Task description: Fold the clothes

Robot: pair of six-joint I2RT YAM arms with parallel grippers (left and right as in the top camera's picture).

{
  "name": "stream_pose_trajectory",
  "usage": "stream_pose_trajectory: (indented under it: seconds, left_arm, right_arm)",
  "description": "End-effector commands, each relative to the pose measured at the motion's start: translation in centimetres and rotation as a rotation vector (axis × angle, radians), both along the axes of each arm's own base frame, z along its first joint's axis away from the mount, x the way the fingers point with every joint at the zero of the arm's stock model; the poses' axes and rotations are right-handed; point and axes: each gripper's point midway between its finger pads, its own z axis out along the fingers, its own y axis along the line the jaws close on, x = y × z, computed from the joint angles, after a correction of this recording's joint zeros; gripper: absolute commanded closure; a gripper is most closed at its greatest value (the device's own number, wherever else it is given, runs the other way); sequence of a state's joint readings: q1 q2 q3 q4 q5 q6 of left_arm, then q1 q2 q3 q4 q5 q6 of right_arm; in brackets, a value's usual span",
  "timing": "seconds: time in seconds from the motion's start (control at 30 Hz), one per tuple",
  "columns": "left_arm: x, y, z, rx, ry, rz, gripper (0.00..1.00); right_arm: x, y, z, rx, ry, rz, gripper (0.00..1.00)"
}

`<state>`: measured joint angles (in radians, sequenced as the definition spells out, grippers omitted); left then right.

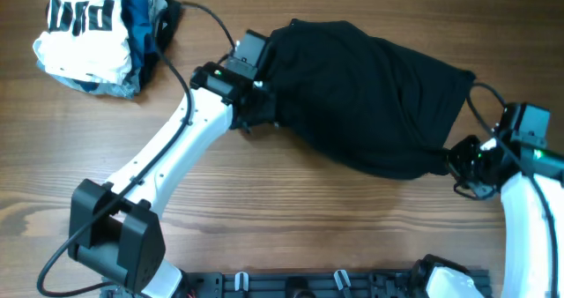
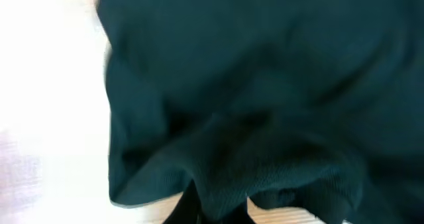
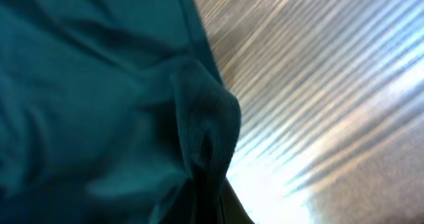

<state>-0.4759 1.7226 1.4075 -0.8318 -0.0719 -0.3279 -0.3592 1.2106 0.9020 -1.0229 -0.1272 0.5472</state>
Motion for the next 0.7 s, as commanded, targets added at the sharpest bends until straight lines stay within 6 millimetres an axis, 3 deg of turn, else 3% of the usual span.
stream_pose_trajectory:
  seconds: [0.0, 0.2, 0.43, 0.67]
  left_arm:
    - [2.7, 1.2, 1.4, -0.005, -0.098, 0.046, 0.96]
    - [5.1, 0.1, -1.0, 0.012, -0.13, -0.024, 0.96]
    - [7.2, -0.9, -4.1, 0.008, -0.141, -0.023, 0.96]
    - [9.2, -1.3, -5.0, -0.014, -0.193, -0.011, 0.96]
  right_arm:
    - [1.1, -1.1, -1.8, -0.023, 0.043, 0.035, 0.96]
    - [2.7, -1.7, -4.0, -0.022, 0.062, 0.063, 0.96]
    - [5.1, -2.8, -5.0, -0.053, 0.011, 0.06, 0.96]
    - [5.9, -4.1, -7.4, -0.091, 0.046, 0.047, 0.96]
